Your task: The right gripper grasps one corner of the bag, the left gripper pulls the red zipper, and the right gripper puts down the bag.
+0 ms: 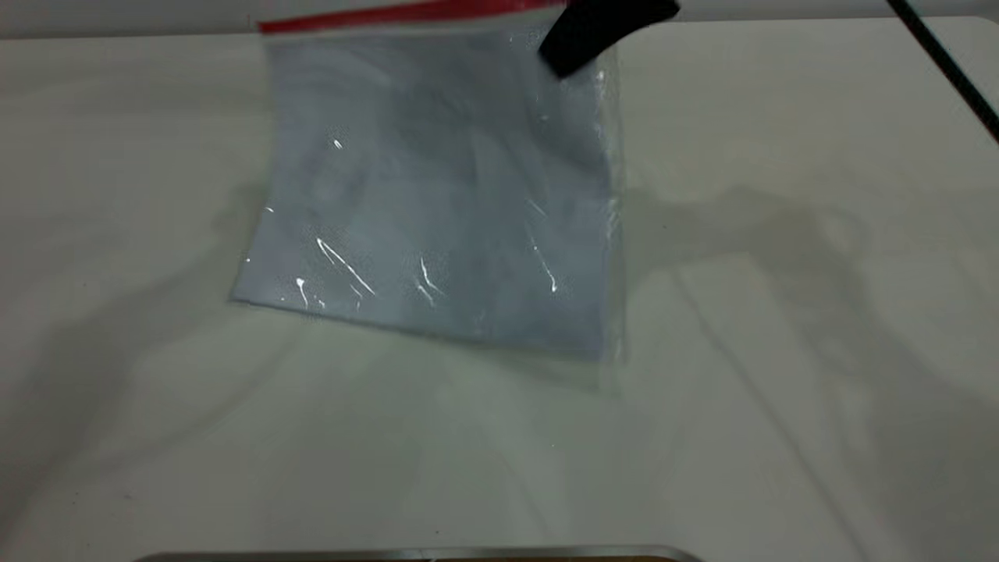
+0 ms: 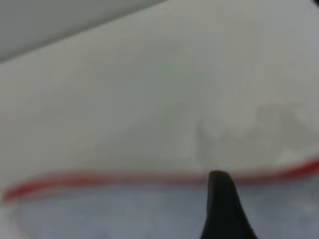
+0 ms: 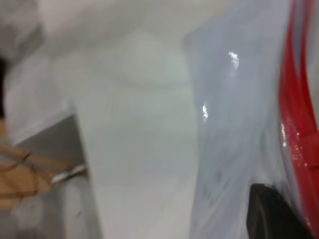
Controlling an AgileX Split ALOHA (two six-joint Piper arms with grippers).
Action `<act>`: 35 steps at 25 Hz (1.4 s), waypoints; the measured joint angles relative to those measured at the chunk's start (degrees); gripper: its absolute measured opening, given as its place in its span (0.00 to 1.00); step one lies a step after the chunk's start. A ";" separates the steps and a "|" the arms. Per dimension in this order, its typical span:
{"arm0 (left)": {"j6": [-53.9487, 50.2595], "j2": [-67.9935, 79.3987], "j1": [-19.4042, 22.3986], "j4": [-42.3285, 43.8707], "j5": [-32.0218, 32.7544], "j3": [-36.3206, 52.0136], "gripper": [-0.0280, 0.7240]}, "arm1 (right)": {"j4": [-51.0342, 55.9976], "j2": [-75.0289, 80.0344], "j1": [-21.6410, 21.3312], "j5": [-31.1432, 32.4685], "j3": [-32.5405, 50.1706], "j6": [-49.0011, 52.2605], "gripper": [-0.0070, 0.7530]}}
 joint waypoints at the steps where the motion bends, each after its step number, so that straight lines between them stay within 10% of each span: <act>1: 2.23 2.16 -0.05 -0.68 2.57 -1.64 0.72 | -0.87 0.00 0.50 0.11 0.00 0.00 0.06; 10: 10.16 16.90 -0.29 -1.12 18.45 -12.21 0.72 | -4.35 0.00 1.15 -11.28 0.00 -1.20 0.06; 35: 12.78 33.55 -5.11 -0.25 27.39 -23.67 0.70 | 1.24 3.86 2.52 -7.17 -0.12 -6.96 0.06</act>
